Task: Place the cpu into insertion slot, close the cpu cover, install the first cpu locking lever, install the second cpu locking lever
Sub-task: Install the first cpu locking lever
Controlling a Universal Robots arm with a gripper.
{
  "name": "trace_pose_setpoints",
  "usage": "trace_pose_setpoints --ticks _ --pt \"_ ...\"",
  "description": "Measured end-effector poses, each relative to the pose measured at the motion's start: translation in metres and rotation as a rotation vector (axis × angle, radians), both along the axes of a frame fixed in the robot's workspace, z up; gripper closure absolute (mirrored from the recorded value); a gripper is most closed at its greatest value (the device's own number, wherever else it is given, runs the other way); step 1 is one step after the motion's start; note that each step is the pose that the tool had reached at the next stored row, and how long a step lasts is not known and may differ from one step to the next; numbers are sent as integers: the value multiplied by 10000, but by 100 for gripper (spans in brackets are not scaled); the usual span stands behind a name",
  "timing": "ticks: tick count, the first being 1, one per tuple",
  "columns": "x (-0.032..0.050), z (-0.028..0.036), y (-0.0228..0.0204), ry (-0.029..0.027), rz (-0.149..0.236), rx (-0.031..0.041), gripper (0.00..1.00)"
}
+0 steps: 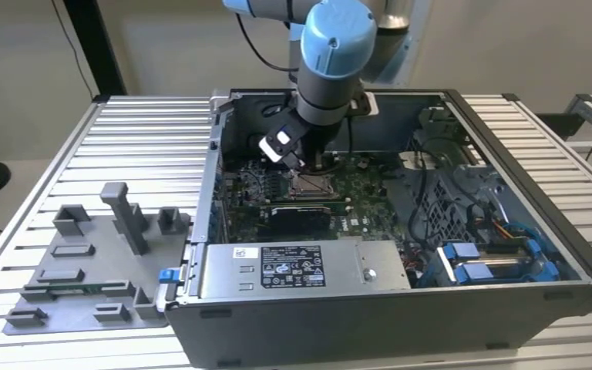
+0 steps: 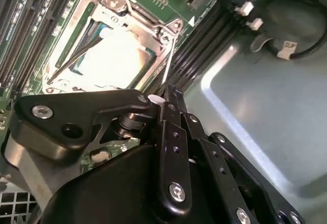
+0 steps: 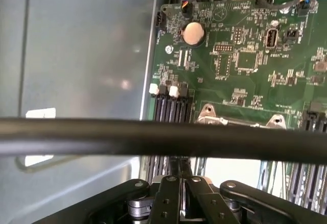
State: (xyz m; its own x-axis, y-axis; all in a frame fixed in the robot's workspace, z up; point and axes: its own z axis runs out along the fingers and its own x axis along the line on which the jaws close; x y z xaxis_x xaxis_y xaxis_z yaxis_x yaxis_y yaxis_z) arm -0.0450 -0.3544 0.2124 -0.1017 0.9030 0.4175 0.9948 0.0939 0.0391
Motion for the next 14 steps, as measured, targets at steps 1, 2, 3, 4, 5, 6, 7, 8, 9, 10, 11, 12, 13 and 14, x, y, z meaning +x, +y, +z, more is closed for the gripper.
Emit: trace_pose_setpoints --ticks 1,2,3,4,5,6,7,8,9,10,11,12,13,14 --pt "-31 2 0 -1 -1 2 100" --pt "-57 3 0 0 -1 1 100" --pt "-80 4 1 0 -1 0 100" --pt "-96 4 7 1 0 -1 100" --pt "-102 4 17 1 -1 -1 100" --pt "-105 5 25 1 -1 -2 100" --pt "-106 5 32 1 -1 -1 100" --pt "-107 4 37 1 -1 0 100" --pt "-107 5 36 1 0 -2 100" --pt "-107 5 36 1 1 -2 100" --pt "-107 5 33 1 1 -3 100" --pt "-107 4 33 1 0 -3 100" --pt "-107 3 33 1 -1 -3 100" --pt "-107 1 33 2 -1 -4 100"
